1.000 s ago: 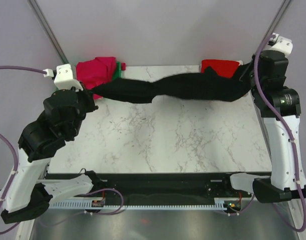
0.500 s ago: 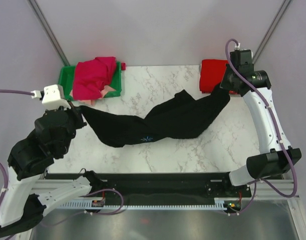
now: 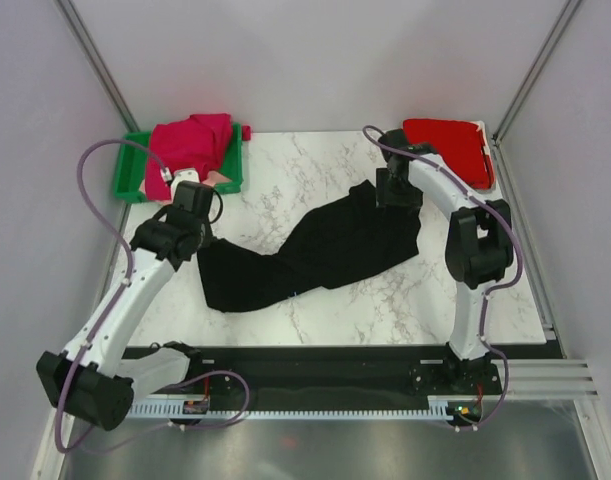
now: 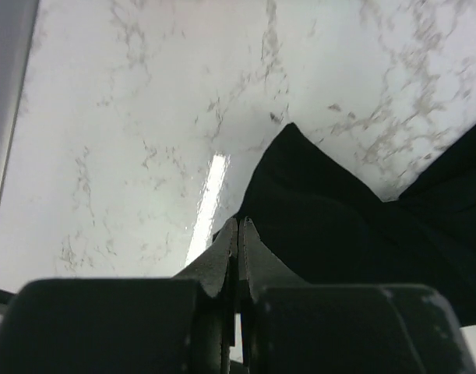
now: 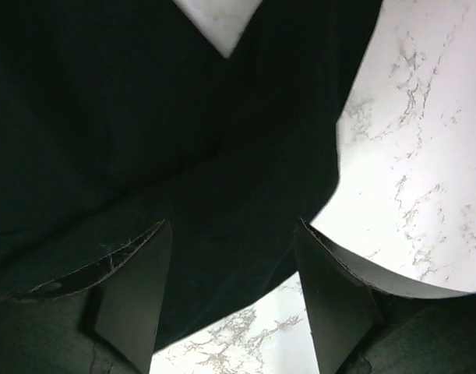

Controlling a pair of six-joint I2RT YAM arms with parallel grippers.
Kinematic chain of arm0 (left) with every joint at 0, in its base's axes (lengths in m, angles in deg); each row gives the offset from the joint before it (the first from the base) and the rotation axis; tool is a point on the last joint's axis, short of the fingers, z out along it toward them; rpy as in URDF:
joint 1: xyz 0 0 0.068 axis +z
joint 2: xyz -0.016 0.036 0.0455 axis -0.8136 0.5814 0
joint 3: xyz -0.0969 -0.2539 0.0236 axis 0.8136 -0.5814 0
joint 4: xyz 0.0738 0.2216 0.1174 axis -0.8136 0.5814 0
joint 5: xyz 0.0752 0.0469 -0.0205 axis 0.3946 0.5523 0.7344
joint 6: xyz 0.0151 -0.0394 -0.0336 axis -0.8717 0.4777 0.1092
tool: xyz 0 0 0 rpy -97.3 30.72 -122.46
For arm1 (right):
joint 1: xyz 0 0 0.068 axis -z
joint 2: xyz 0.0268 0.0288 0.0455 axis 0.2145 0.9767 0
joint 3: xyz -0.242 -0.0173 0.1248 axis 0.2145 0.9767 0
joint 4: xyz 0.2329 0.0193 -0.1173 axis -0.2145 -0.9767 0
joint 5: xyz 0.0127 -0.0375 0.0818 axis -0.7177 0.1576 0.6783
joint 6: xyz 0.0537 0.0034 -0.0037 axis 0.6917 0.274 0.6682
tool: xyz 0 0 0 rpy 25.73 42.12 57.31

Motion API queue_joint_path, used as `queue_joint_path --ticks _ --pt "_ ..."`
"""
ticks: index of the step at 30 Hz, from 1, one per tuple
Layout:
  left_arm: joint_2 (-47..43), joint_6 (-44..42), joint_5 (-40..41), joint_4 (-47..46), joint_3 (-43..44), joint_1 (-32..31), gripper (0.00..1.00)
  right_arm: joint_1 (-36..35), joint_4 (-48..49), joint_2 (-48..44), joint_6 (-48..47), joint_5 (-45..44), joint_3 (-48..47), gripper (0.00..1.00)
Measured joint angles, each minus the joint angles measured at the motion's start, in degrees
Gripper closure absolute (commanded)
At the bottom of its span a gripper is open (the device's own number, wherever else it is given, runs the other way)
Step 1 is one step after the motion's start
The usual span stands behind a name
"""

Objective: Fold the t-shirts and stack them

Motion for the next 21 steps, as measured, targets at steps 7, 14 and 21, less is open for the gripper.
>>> queue_joint_path --ticks 7,14,21 --pt "5.27 0.02 -9.03 -3.41 -1.99 4.33 0.98 -4.68 4.48 -14.19 0.42 -2.40 7.06 0.30" --pt "4.09 0.11 -12.76 -6.32 -3.39 4.35 0.98 -4.15 14.14 -42.80 5.77 1.27 40.13 0.40" --pt "-0.87 0.50 -15.02 -6.75 -7.56 4.37 0.98 9.49 21.92 -43.82 8.94 9.73 53.40 0.50"
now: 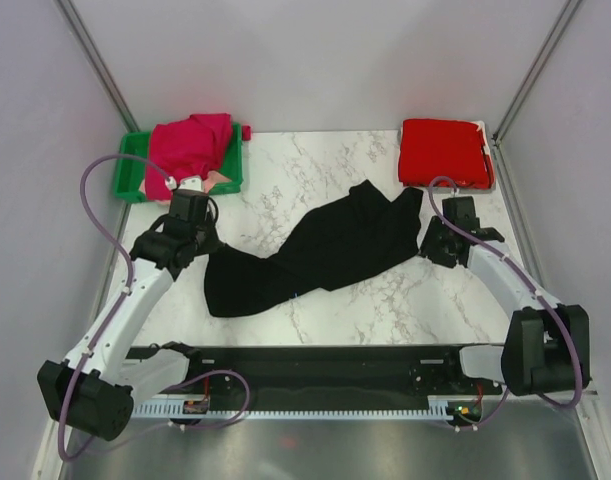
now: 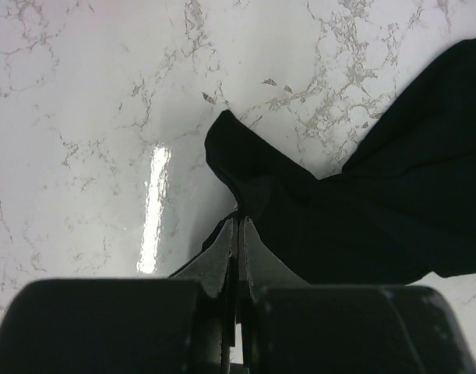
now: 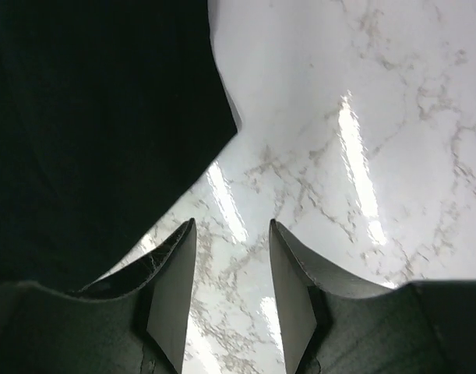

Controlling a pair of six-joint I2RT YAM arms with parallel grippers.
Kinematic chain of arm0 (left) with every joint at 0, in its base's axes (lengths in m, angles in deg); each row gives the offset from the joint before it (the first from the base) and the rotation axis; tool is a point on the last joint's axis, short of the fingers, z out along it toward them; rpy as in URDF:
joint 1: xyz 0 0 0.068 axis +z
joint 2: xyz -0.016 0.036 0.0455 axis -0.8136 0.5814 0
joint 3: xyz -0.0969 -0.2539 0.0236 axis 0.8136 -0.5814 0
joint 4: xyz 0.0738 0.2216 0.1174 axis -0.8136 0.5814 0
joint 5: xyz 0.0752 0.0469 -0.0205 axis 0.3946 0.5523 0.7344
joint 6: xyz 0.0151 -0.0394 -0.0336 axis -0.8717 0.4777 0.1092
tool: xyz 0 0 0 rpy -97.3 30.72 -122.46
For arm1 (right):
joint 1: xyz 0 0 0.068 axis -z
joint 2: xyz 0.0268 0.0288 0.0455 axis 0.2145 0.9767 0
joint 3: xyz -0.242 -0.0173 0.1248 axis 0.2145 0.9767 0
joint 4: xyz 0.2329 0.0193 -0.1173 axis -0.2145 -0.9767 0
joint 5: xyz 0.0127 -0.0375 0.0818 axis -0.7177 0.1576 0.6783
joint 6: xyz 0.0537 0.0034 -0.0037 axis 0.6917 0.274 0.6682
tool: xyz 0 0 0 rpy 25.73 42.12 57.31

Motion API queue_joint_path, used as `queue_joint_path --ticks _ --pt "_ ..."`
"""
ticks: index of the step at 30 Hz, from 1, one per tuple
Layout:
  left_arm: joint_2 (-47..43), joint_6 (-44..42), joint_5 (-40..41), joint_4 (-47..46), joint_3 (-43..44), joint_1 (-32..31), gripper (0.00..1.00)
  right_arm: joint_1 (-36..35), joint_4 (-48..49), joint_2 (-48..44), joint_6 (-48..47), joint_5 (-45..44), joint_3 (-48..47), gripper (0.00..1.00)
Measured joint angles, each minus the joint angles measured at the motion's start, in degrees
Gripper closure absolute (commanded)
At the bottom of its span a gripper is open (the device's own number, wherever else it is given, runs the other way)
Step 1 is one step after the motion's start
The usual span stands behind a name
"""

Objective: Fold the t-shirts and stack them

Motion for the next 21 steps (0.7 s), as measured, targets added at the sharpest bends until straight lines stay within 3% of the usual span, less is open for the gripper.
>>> queue_joint_path --ticks 7,17,20,21 --pt "-1.81 0.15 -0.66 0.00 -2.21 -0.02 0.98 2.67 10.54 7.48 2.01 6.93 1.81 0.53" --pt "-2.08 0.15 -0.66 -0.07 -2.54 0.00 0.98 3.63 17.70 13.92 2.56 8.72 3.21 0.56" --pt "-2.08 0.15 -0.66 -0.09 -2.54 0.00 0.98 4.39 19.63 15.12 2.69 8.79 3.19 0.67" --pt "-2.10 0.15 -0.63 -0.09 -2.54 0.04 0.98 4.72 20.28 15.45 2.75 9.01 3.19 0.78"
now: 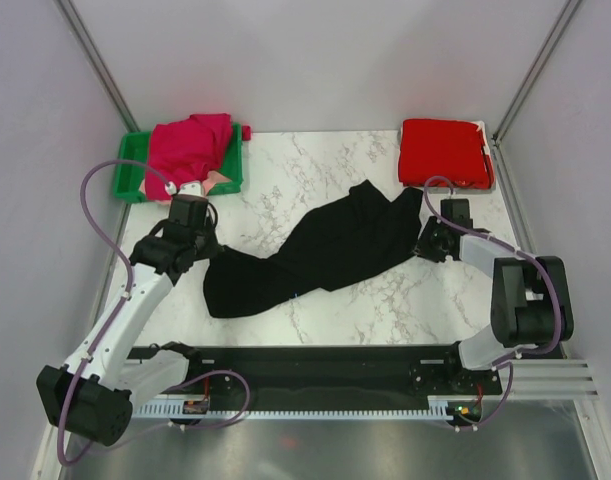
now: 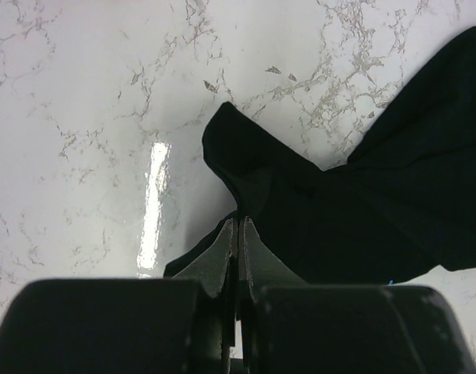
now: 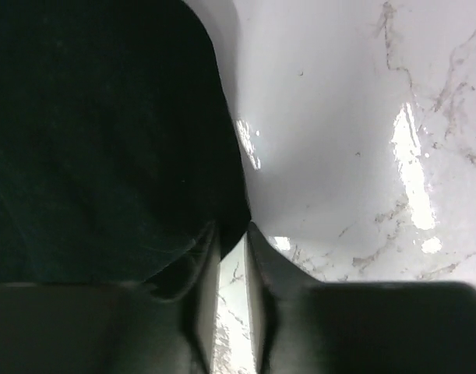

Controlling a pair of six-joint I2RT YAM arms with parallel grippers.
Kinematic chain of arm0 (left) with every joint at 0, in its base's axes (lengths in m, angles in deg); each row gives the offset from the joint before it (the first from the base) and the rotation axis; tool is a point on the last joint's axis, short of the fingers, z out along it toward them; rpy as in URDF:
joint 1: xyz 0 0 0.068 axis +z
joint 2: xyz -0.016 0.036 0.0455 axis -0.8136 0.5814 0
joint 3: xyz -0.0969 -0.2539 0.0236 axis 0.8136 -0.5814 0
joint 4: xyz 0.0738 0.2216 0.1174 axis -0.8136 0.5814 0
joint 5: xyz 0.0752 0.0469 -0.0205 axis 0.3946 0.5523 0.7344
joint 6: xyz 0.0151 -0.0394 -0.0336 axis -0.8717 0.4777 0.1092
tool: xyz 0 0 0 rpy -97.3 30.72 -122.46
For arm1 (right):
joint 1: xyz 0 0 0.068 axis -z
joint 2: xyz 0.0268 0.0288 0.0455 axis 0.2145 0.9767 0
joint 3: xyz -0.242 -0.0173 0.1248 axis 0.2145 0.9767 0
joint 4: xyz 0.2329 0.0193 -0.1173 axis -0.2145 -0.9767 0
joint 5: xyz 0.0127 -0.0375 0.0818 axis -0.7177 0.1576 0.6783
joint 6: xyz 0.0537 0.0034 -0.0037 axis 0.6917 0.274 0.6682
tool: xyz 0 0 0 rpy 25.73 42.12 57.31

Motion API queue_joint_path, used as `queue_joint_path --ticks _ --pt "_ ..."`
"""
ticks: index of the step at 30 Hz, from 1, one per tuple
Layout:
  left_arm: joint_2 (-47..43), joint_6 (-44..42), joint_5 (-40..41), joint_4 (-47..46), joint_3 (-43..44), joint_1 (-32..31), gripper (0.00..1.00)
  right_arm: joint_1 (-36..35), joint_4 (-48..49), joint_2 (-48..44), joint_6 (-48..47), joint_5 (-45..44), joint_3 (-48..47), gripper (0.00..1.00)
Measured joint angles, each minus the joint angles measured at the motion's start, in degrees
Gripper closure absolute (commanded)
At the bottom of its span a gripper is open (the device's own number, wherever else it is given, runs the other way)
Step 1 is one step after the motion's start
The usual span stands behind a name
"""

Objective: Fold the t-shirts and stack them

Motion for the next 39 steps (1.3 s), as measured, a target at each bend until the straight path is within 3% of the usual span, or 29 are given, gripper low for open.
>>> queue_joint_path --ticks 2,3,4,9,12,20,23,25,26,27,30,35,39 --pt "-0.07 0.00 0.00 0.00 0.00 0.11 0.98 0.26 1.01 0.59 0.09 0.26 0.00 0.86" --pt "-0.13 0.00 0.00 0.00 0.00 0.15 0.98 0.37 1.40 0.90 0.17 0.66 0.00 0.96" --pt "-0.22 0.00 0.00 0.02 0.00 0.17 0.98 0.42 1.68 1.07 0.13 0.94 0.00 1.00" --pt "-0.72 -0.04 0.15 1.73 1.49 0.33 0.98 0.42 -1.44 -1.11 0.44 1.62 -0.04 1.00" --pt "-1.22 -0.28 0.90 5.27 6.64 0.55 0.98 0.39 -10.62 -8.61 0.46 0.74 -2.62 1.00" --pt "-2.58 -2.01 3.63 11.93 31.06 0.81 0.98 0.39 -28.76 -29.14 -0.15 -2.89 -23.67 1.00" --pt "-2.01 -3.17 4.55 12.74 35.19 1.18 0.98 0.39 -32.30 -28.46 -0.55 -4.37 -28.87 1.00" --pt "-0.46 -3.89 4.61 13.27 35.95 1.97 0.98 0.39 -34.38 -23.19 -1.25 -4.90 -33.22 1.00" --pt "0.92 -4.13 4.55 13.42 35.78 2.38 0.98 0.39 -34.62 -19.28 -1.62 -4.98 -35.19 0.96" --pt "2.47 -4.33 4.46 13.35 35.08 2.69 0.98 0.39 -34.27 -15.32 -1.86 -4.98 -36.61 0.70" --pt "6.12 -4.72 2.91 11.41 29.46 3.48 0.98 0.39 -32.39 -3.56 -2.75 -4.24 -37.09 0.41" --pt "14.38 -4.79 -2.19 10.23 18.91 4.66 0.98 0.37 -32.61 14.14 -5.46 -2.19 -37.99 0.37" --pt "16.72 -4.79 -4.37 8.59 12.50 4.70 0.98 -0.17 -32.09 8.85 -6.32 -2.43 -31.36 0.42"
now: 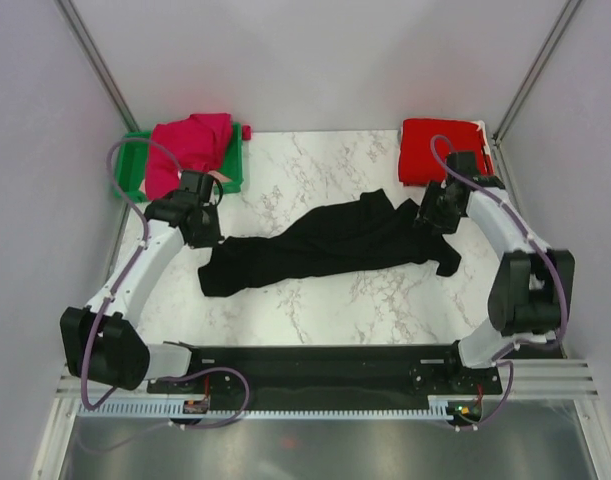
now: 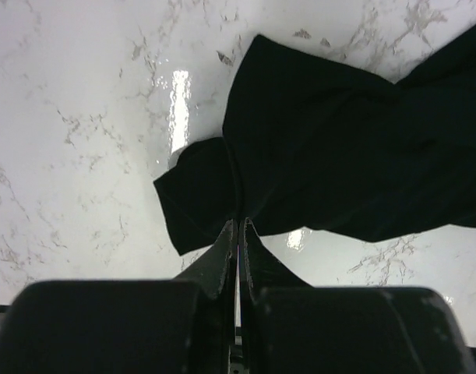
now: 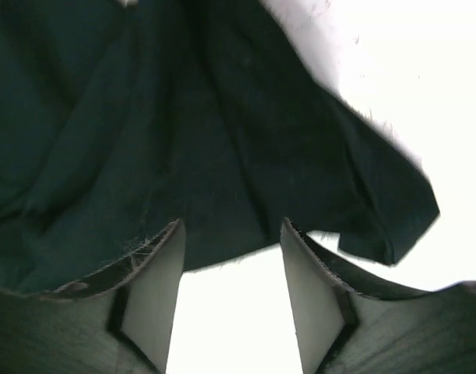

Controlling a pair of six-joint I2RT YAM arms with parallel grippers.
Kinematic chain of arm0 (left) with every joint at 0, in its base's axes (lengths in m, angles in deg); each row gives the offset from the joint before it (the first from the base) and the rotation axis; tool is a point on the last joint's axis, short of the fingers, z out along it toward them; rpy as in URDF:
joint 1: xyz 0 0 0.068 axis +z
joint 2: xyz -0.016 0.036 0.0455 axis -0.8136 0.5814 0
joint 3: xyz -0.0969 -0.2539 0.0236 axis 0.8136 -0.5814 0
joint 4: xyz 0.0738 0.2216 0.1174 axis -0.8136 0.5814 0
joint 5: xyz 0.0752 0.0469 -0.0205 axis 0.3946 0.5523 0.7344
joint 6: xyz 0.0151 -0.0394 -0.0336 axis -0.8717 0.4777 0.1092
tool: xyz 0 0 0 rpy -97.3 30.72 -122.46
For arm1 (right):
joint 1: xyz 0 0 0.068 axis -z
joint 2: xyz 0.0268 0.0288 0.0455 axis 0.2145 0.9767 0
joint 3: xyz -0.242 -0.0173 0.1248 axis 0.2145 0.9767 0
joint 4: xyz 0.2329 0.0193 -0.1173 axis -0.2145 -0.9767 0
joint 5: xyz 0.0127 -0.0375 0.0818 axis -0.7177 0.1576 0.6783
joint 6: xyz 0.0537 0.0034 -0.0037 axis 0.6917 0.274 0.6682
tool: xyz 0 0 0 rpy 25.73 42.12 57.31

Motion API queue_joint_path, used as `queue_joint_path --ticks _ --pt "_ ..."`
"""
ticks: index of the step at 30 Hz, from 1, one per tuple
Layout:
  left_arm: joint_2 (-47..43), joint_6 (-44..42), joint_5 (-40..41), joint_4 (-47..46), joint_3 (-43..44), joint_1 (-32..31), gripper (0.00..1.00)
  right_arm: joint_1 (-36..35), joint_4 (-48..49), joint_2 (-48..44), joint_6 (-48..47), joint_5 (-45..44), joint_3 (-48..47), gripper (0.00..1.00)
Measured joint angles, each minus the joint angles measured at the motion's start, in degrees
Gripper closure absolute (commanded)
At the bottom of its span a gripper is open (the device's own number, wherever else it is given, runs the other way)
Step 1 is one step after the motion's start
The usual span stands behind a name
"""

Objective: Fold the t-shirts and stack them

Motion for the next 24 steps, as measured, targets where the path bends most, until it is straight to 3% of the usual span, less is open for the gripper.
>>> queue_joint_path --ticks 4,7,17,24 --pt "-0.74 0.00 -1.53 -1.68 -3.58 0.00 0.98 -1.36 3.39 -14.62 0.26 1.16 8.87 0.48" --pt "-1.68 0.00 -1.84 -3.52 -5.35 0.00 0.98 -3.06 6.49 -19.26 0.83 2.14 14.03 0.53" --pt "-9.99 -1.09 -2.19 -8.00 -15.41 0.07 0.98 -4.63 10.71 -11.43 1.29 -0.02 21.14 0.54" --pt "-10.71 -1.11 -2.60 -9.55 -16.15 0.11 0.98 -4.63 14.19 -9.42 1.05 -1.18 21.14 0.54"
